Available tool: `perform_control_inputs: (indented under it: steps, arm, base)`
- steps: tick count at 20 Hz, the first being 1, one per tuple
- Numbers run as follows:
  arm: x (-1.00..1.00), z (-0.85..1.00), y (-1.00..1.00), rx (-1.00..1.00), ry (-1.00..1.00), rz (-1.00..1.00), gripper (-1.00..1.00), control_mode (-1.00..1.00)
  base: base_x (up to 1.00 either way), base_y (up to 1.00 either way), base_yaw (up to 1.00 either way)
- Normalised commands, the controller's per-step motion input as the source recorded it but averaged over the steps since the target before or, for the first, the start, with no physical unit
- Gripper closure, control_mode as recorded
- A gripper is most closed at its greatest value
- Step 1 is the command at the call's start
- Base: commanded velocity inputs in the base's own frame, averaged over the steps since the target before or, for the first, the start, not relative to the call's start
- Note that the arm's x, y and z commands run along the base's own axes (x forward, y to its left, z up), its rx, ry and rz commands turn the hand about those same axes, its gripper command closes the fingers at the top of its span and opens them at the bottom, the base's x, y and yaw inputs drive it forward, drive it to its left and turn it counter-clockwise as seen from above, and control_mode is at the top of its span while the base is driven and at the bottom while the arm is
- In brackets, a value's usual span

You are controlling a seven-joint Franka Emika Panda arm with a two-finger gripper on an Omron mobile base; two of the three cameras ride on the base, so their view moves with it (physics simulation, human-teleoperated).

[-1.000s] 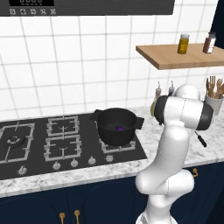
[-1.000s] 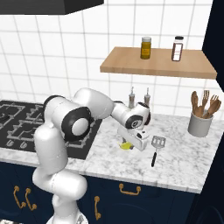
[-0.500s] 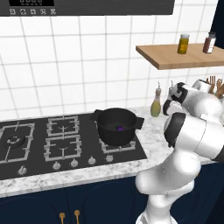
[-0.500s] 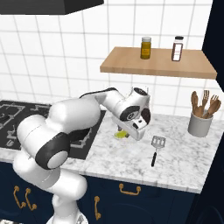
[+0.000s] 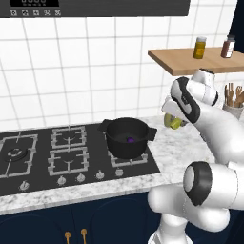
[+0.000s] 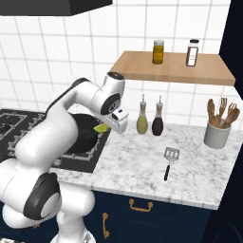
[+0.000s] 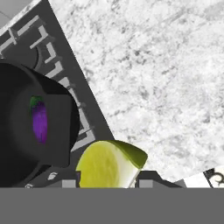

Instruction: Put the eggplant and lemon wedge in the pot. Retrieve the spatula and lightly stir the vegetables in the pot.

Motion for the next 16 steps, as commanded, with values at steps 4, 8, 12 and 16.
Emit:
perform_control_inputs:
  steps: [4,8,12,16]
  arm:
    - [0.00,0.76,1.00,0.00,0.00,0.04,1.00,-1.00]
    - [0.21,0.28,0.93,-0.01,0.00,0.02,1.00,-1.00]
    - [0.71,-0.45,0.85,-0.10,0.00,0.00,1.00,-1.00]
    - [0.56,-0.83,0.64,-0.13,0.00,0.00,1.00,-1.00]
  base:
    - [0.00,0.00,0.00]
    - [0.00,0.00,0.00]
    - [0.00,0.00,0.00]
    - [0.00,0.00,0.00]
